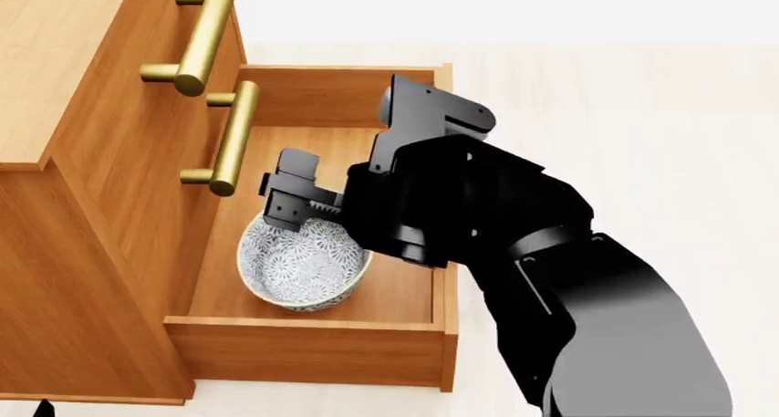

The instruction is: Put the bowl in the bottom drawer of the cabinet and close it.

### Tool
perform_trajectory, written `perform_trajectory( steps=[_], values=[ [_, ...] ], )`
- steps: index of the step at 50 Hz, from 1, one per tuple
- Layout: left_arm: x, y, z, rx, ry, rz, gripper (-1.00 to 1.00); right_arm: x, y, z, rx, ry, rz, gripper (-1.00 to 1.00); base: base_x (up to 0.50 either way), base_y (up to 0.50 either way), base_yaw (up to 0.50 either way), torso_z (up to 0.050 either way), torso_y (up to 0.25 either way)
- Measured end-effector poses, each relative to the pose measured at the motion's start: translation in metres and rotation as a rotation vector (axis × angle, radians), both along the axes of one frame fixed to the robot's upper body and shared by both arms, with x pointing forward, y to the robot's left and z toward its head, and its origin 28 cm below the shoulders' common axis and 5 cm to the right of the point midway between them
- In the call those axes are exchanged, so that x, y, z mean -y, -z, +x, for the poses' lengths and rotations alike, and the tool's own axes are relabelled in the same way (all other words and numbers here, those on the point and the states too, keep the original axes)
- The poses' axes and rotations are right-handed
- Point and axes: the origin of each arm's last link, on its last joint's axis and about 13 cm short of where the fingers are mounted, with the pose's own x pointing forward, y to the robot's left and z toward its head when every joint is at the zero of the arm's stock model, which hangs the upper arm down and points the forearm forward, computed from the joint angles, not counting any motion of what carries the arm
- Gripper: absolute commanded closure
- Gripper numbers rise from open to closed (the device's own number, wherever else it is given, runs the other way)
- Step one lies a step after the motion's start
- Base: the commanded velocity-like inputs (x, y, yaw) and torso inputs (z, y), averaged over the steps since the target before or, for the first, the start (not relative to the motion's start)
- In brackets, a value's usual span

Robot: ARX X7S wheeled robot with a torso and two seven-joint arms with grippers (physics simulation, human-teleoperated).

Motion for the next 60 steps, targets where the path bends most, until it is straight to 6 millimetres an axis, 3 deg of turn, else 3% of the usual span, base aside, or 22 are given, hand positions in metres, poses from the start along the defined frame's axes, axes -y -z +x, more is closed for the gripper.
perform_trajectory(
  steps=[14,40,60],
  values=[
    [0.001,0.001,0.0,-0.002,0.003,0.001,-1.0,0.004,-0.006,0.002,0.024,0.011,-0.023,-1.0,0.0,0.0,0.0,0.0,0.0],
    [0.002,0.001,0.0,-0.002,0.007,0.004,-1.0,0.014,-0.034,-0.003,0.1,0.019,0.04,-1.0,0.0,0.0,0.0,0.0,0.0],
    [0.003,-0.001,-0.001,0.001,0.007,0.004,-1.0,0.033,-0.05,-0.032,0.185,0.045,0.082,-1.0,0.0,0.0,0.0,0.0,0.0]
  ],
)
